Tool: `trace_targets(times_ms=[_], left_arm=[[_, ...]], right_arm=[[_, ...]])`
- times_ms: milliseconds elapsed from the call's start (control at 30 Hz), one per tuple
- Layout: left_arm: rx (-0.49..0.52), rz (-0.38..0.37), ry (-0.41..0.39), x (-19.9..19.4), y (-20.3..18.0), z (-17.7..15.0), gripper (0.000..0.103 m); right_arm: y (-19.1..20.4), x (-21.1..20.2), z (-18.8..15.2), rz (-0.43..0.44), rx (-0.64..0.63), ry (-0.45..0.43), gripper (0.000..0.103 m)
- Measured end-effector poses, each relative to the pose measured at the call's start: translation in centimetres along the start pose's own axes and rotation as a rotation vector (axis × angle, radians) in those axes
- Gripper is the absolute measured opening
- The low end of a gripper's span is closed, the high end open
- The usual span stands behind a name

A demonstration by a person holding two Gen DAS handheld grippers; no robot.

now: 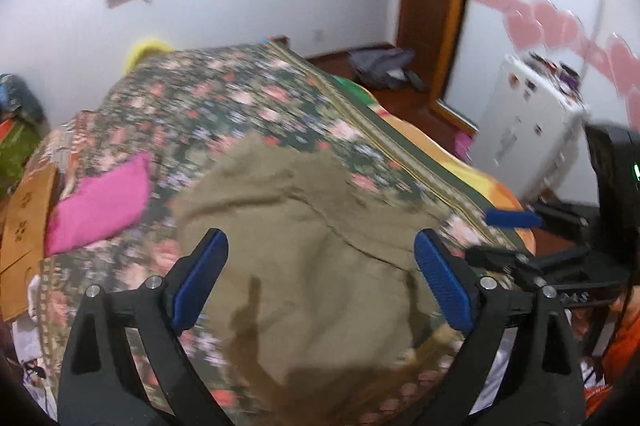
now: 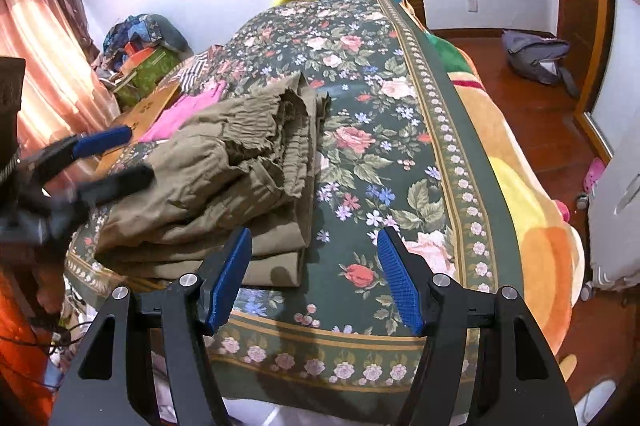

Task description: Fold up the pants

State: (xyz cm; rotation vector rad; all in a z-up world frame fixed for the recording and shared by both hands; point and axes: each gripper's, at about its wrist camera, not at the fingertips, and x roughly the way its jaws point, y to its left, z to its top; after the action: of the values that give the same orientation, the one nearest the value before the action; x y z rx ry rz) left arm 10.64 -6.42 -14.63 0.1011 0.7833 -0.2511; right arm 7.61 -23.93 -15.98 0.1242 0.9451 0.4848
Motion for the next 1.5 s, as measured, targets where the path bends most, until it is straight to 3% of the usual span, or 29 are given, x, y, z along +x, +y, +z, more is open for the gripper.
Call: trace_targets(times_ms=[233,400,467,533,600,733,900,1033,1167,1333,1500], left_arm=[[-0.091,0.104,0.022,2.5,7.6,1.8,0.1],[-0.144,0.075,0.176,9.7,12.6,2.7,0.1],[-0.136,0.042,0.261,13.1,13.5,2.4,0.1],[-0.118,0.061,0.329,16.0,14.2,1.5,0.102],[-0.141,0.035,0.335,17.0,14.6,0.6,0.102],[-0.255,-0.015,0.296,15.8,16.6,-1.3,0.102],[-0.29,0.009,0.279,13.8,17.6,-4.0,0.103],[-0.379,0.006,0.283,11.9,18.6,-6.6,0.103],[-0.419,0.051,0.265,9.4,18.4,-8.7,0.103],[-0.382,0.172,0.242,6.8,16.2,-9.7,0.103],[-0.456,0.166,0.241,5.1,15.6,-11.1,0.103]], right_arm=[[2.1,0.8,0.4,0.033,-0.036,0.015,0.062],[3.8,2.3,-0.2,0.065,-0.049,0.075,0.062],[4.4,3.1,-0.7,0.072,-0.055,0.102,0.062],[4.8,3.7,-1.0,0.069,-0.063,0.119,0.064],[5.0,4.1,-1.2,0.061,-0.078,0.12,0.065],[4.3,4.7,-0.8,0.048,-0.097,0.13,0.068],[2.8,6.2,0.6,0.034,-0.122,0.163,0.07],[1.6,7.6,2.0,0.015,-0.15,0.176,0.072],[0.6,9.1,3.7,-0.002,-0.161,0.175,0.072],[0.6,11.1,5.5,-0.017,-0.197,0.171,0.072],[1.4,12.9,7.1,-0.043,-0.241,0.152,0.072]])
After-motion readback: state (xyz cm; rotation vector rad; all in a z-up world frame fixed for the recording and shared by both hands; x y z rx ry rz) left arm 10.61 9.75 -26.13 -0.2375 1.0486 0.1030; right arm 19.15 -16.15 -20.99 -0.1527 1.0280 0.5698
